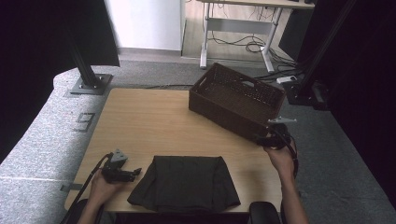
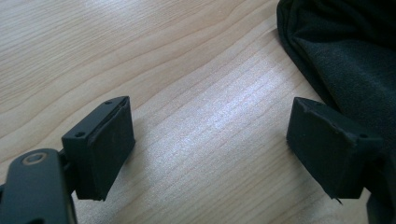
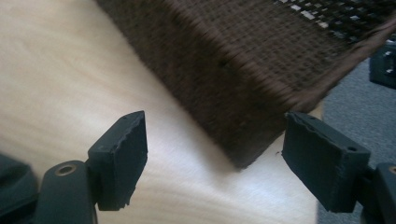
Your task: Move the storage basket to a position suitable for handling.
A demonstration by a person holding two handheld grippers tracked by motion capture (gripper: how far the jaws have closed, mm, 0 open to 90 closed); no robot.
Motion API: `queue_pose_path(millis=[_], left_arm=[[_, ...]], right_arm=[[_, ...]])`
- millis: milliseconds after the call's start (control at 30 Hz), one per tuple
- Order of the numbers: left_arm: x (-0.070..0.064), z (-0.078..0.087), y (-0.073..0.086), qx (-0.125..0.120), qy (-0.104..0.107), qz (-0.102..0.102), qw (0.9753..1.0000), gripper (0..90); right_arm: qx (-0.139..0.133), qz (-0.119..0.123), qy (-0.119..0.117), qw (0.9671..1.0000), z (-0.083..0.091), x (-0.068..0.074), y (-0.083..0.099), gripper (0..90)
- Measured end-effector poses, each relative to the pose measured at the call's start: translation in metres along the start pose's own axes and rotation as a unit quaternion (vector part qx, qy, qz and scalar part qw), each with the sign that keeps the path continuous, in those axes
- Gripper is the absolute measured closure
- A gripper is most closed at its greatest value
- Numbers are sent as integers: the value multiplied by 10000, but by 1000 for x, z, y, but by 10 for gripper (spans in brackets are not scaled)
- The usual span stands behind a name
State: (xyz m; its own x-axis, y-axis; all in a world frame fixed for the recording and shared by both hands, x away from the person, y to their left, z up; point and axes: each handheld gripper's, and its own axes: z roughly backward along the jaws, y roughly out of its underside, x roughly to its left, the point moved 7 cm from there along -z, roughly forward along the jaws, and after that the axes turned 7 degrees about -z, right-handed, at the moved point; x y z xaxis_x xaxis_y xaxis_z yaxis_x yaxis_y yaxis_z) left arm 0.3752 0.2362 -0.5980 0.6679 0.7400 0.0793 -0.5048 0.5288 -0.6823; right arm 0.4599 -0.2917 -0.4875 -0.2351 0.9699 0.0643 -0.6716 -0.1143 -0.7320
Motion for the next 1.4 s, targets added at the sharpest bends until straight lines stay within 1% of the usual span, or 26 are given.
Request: queue_pose_path(millis=[100,267,367,400,433,467,500,633,667,733,833,900,967,1033,1067,1100,1167,1300,1400], left_arm=[[0,0,0,0,0,4,10000,149],[-1,0,0,0,1,8,10000,149],[-1,0,0,0,2,8,10000,149],[-1,0,0,-1,3,10,10000,149],[-1,0,0,-5,4,10,10000,149],[-1,0,0,-4,3,6,10000,149],[-1,0,0,-1,9,-1,10000,149],[-2,0,0,-6,23,-17,10000,149],[-2,0,0,-7,31,-21,10000,149],[-2,0,0,-8,33,-25,10000,149],[-2,0,0,-9,36,-29,10000,149],[-3,0,0,-9,43,-33,10000,149],[-3,0,0,-6,46,-39,10000,149],[-3,0,0,-7,50,-45,10000,149],[-3,0,0,-7,50,-45,10000,149],[-3,0,0,-7,52,-50,10000,149],[-3,0,0,-10,59,-58,10000,149],[-3,0,0,-12,63,-60,10000,149],[-3,0,0,-11,63,-60,10000,149]], right_arm=[[67,-135,58,9999,0,-10,-9,227],[-4,-361,211,9991,-3,-27,-24,255],[-39,-466,290,9985,-6,-34,-31,272],[-39,-466,290,9985,-6,-34,-31,272],[-82,-555,354,9978,-8,-39,-36,298],[-82,-555,354,9978,-8,-39,-36,298],[-73,-611,414,9972,-10,-44,-40,316],[12,-654,533,9964,-14,-51,-43,352],[67,-725,576,9957,-18,-55,-43,377],[132,-764,581,9953,-22,-58,-41,397],[262,-815,585,9946,-30,-60,-36,422],[286,-865,574,9942,-34,-61,-33,438],[280,-982,496,9935,-36,-61,-32,479],[317,-995,430,9936,-38,-58,-32,548],[317,-995,430,9936,-38,-58,-32,548],[419,-930,517,9934,-39,-56,-31,562],[456,-898,563,9933,-39,-55,-31,567],[485,-907,560,9931,-38,-51,-29,573],[441,-919,541,9933,-37,-50,-28,573]])
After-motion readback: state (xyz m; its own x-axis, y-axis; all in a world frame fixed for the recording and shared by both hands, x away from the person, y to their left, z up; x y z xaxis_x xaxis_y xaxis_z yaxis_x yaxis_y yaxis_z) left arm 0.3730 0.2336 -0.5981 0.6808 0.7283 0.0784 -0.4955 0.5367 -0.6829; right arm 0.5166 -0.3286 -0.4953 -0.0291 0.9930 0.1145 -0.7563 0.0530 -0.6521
